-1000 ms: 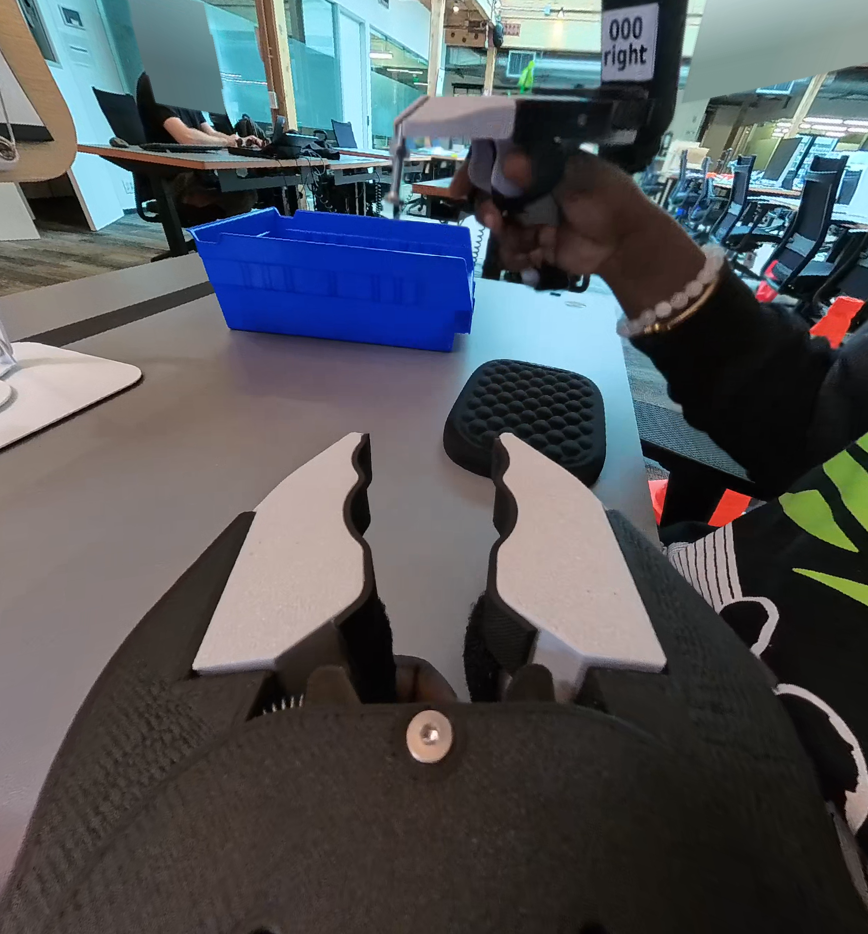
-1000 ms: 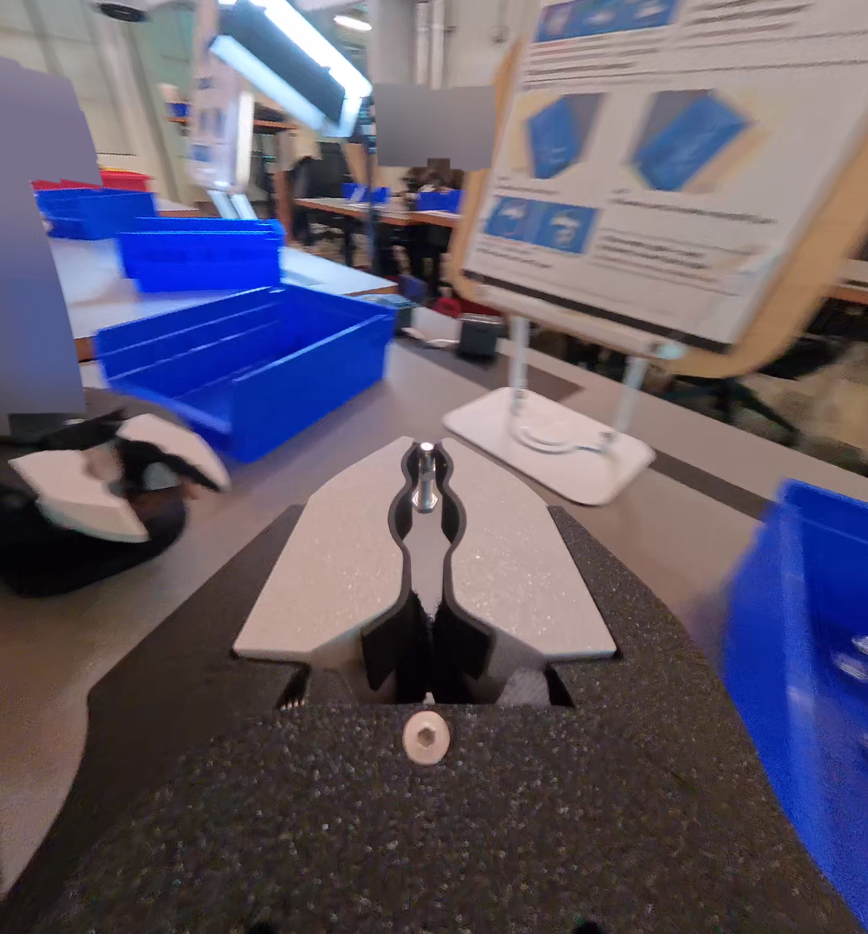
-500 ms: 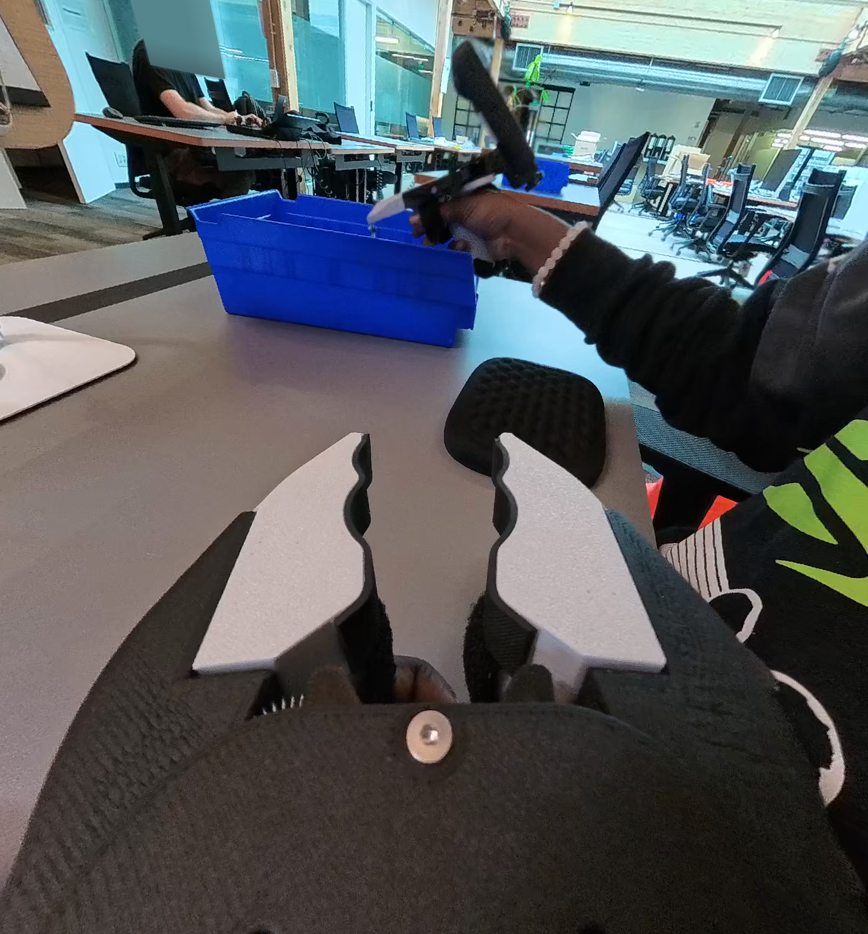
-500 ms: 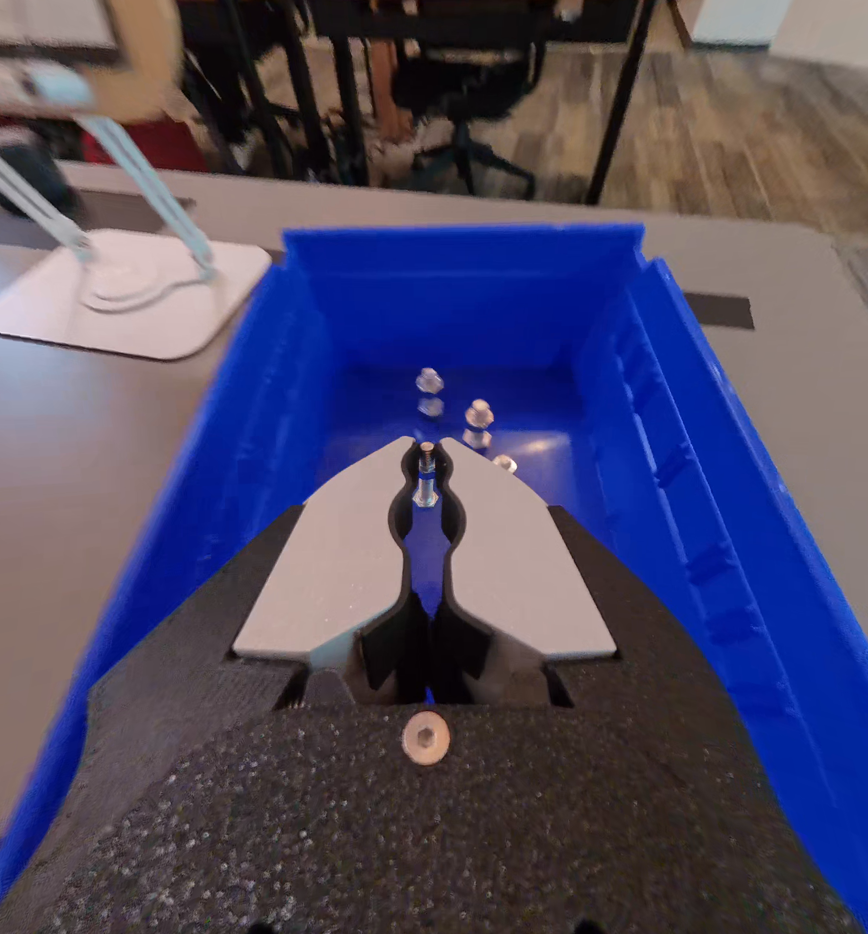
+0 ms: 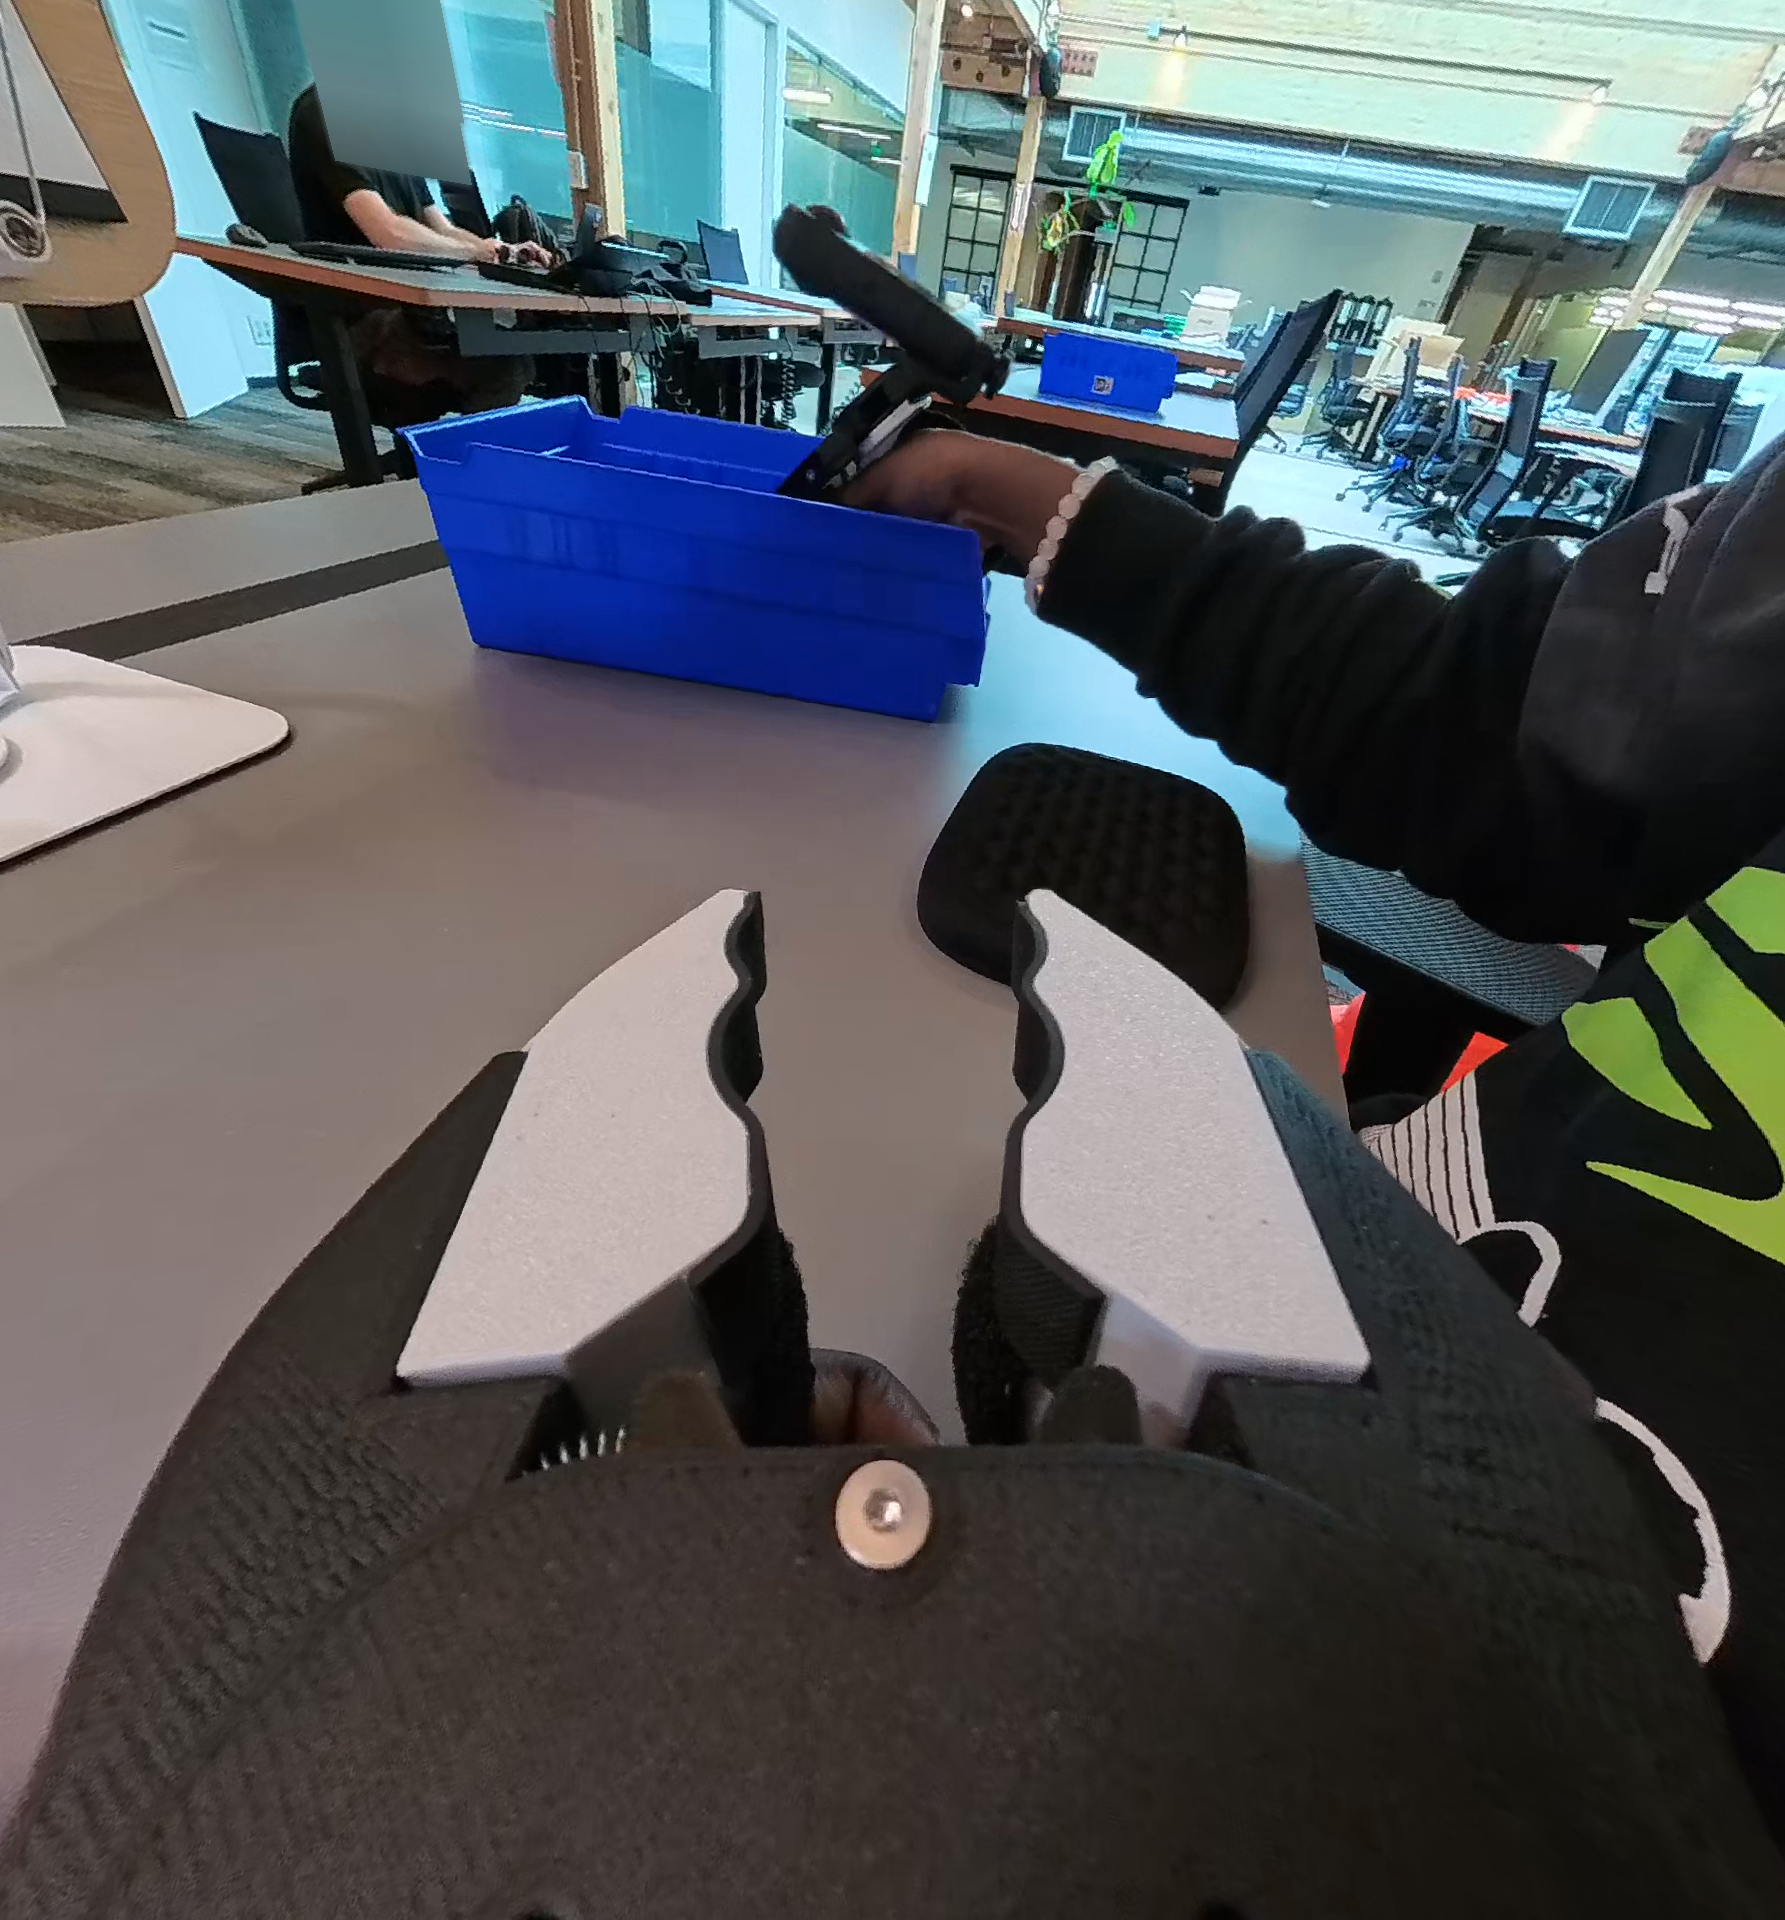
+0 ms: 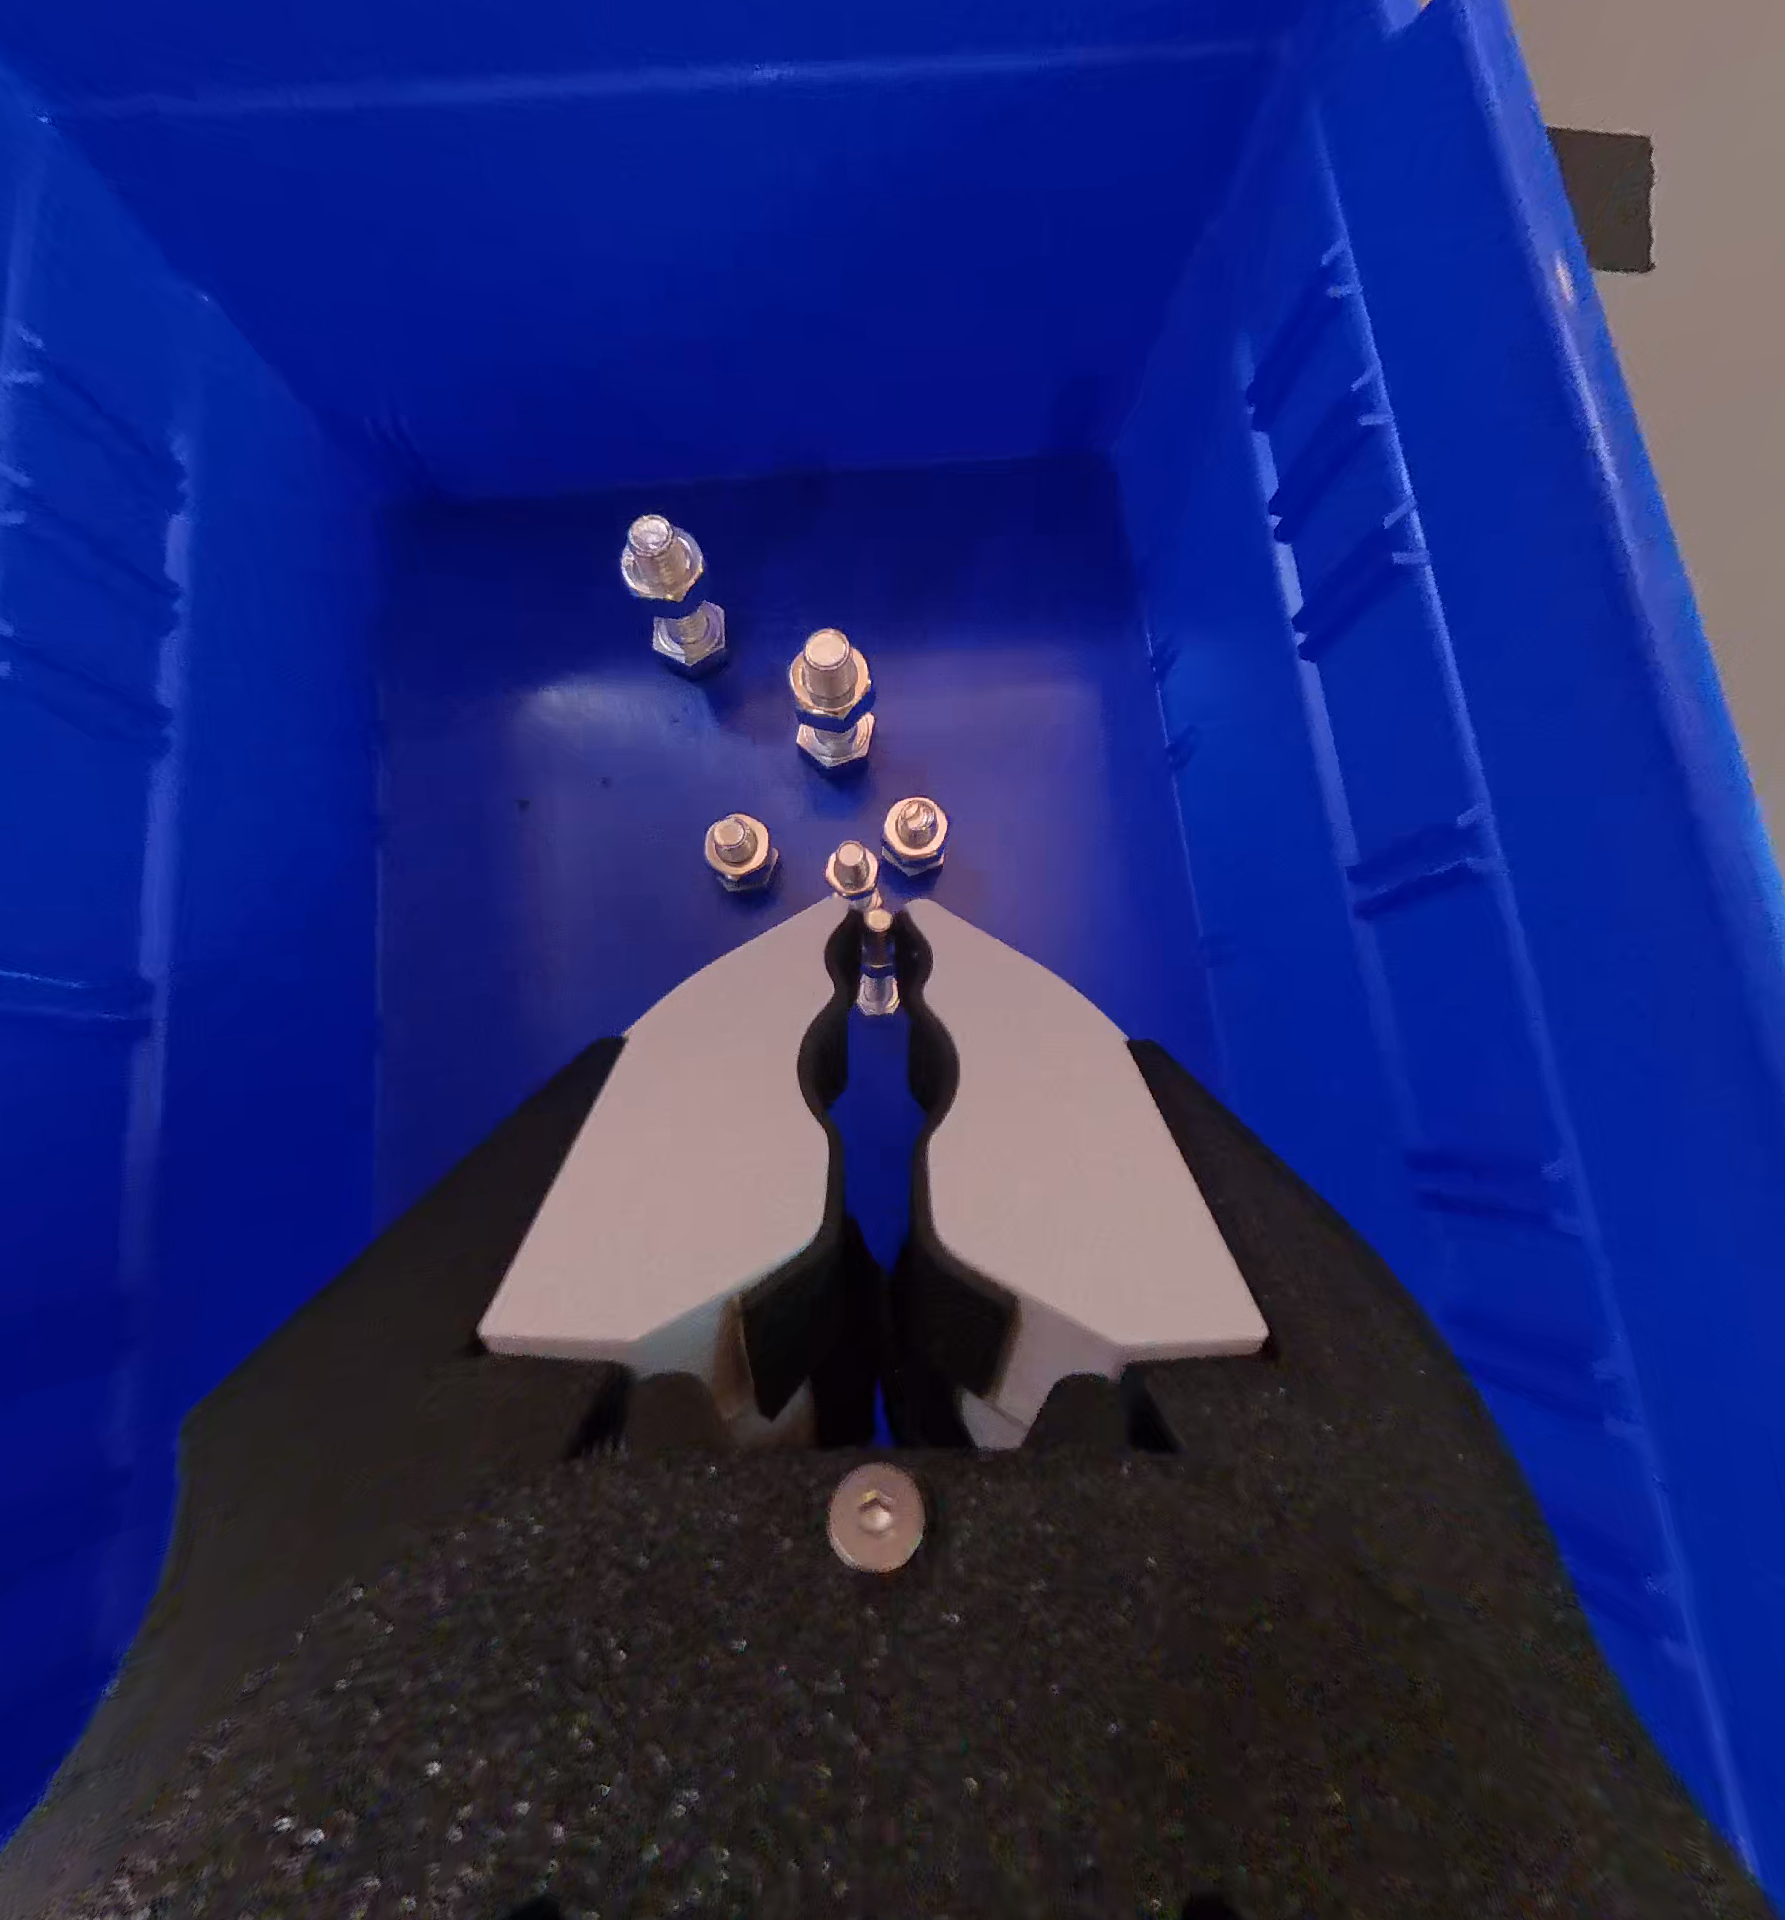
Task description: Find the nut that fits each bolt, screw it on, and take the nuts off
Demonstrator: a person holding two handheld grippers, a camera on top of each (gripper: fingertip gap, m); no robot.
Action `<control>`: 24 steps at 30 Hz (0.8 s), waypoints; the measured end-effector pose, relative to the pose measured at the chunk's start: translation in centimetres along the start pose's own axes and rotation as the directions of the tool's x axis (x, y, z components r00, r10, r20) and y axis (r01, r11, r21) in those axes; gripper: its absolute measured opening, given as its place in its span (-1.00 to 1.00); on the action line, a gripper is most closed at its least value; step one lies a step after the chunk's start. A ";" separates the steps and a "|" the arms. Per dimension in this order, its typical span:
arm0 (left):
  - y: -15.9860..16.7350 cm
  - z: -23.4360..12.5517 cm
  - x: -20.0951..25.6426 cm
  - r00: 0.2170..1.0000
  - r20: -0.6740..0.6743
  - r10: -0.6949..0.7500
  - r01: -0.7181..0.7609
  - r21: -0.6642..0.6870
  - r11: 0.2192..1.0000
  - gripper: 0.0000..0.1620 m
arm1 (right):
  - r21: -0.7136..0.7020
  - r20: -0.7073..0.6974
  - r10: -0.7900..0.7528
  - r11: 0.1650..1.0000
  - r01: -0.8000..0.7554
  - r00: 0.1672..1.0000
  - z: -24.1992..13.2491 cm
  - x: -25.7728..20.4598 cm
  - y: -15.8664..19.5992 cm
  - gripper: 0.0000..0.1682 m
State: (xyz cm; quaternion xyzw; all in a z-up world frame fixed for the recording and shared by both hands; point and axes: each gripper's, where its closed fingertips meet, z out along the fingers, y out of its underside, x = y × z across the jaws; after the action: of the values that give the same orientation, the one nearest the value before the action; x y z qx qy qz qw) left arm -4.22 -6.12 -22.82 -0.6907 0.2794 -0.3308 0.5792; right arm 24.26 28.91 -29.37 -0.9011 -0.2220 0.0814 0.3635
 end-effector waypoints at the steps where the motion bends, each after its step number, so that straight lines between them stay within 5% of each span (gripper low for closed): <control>1: 0.0 0.0 0.0 1.000 0.001 0.000 0.000 0.003 1.000 -0.43 | 0.003 -0.002 -0.001 1.000 0.001 1.000 0.1 0.0 0.0 -0.93; 13: 0.0 0.0 0.0 1.000 0.001 0.004 -0.004 0.002 1.000 -0.43 | 0.010 -0.010 -0.008 1.000 0.008 1.000 -0.6 0.0 0.0 -0.85; 18: -0.4 -0.2 -0.1 1.000 0.019 0.015 -0.015 0.018 1.000 -0.43 | 0.142 0.011 0.006 0.990 -0.007 1.000 -3.4 -0.9 -1.1 -0.69; 24: -2.9 -2.7 -3.3 0.950 0.308 0.045 -0.061 0.043 0.997 -0.38 | 0.414 0.115 0.027 0.907 -0.073 0.993 -10.3 -3.5 -2.0 -0.31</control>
State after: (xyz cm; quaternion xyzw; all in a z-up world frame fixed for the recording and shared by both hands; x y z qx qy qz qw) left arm -8.39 -4.73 -20.15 -0.7107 0.1959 -0.2107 0.6419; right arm 23.64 22.19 -20.63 -0.8022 -0.1952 0.1841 0.5333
